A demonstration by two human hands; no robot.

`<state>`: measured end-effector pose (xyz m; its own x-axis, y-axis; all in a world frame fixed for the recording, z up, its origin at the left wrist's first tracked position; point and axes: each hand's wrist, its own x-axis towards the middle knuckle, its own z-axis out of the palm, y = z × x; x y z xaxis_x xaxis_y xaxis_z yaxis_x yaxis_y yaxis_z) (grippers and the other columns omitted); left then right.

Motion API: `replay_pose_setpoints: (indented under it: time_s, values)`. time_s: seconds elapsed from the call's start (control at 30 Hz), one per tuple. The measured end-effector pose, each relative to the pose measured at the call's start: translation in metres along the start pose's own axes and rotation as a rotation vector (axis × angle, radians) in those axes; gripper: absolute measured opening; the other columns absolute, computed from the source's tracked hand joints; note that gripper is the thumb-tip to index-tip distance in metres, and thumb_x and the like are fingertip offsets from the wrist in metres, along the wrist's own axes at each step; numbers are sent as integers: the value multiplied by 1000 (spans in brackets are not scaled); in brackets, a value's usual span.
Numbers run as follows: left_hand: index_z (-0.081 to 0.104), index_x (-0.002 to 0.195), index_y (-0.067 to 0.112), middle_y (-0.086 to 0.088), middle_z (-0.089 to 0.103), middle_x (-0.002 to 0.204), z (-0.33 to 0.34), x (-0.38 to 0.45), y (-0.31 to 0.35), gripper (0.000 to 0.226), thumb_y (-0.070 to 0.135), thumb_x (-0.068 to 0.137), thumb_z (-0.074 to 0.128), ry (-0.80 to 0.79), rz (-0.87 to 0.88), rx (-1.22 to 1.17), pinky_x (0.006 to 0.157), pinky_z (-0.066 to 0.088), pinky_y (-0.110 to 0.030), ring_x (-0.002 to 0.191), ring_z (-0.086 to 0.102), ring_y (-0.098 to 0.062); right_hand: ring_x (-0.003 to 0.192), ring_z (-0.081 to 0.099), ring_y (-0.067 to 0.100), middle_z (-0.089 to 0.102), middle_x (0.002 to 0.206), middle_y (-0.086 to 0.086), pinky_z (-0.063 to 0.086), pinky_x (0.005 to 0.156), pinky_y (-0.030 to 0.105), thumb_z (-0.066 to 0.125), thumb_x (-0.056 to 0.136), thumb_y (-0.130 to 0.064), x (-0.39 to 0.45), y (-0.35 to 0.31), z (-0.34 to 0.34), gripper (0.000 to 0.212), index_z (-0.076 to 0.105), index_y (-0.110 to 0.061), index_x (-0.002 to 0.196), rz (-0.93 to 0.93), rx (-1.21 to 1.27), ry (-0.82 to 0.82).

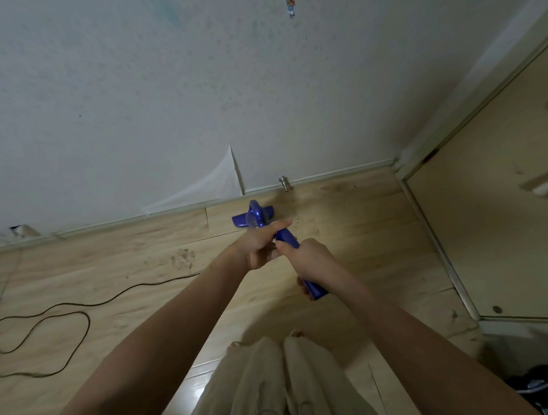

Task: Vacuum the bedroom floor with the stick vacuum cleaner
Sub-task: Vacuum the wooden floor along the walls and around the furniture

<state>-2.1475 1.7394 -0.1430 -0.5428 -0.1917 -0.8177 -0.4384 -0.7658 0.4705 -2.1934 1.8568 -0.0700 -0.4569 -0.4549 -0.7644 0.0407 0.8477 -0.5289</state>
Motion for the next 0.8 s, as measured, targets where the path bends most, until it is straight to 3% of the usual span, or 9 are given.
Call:
replay_pose_setpoints:
  time_s: [0.1,0.27,0.4,0.57,0.67,0.8]
  values:
    - [56,99,7,-10,59,93,9,6,-1,19,19,88,67,36,24,-9,73,55,-27,84,59,-19,48,52,15,54,69,6,41,39,21,42,99,-48,10,6,0,39,47,-9,100,-16,-36,25]
    - [52,101,2,-16,59,93,18,18,-7,23,11,87,68,143,49,-36,65,55,-32,75,61,-23,50,53,15,55,73,5,44,46,27,42,99,-51,22,22,5,42,46,-10,102,-14,-71,80]
    - [51,99,2,-16,62,87,27,22,-15,22,8,86,68,173,70,10,62,56,-33,71,64,-23,49,52,15,55,75,5,42,42,26,42,98,-52,21,35,1,44,48,-9,107,-5,-87,101]
    - [53,103,2,-19,64,98,45,24,-20,26,10,85,69,161,75,109,78,58,-39,85,67,-28,48,52,15,56,75,6,41,40,24,42,98,-52,9,46,-14,46,50,-8,110,17,-73,140]
    - [51,91,4,-22,64,108,55,18,-26,23,12,83,72,161,51,161,90,54,-44,102,66,-33,47,52,14,55,73,5,40,40,24,43,98,-51,-8,54,-20,45,51,-8,109,27,6,149]
    - [49,88,6,-23,62,116,59,6,-40,25,12,82,73,123,10,237,93,52,-47,105,65,-33,49,52,13,54,71,4,44,44,25,45,98,-48,-34,68,-9,39,51,-10,104,38,127,163]
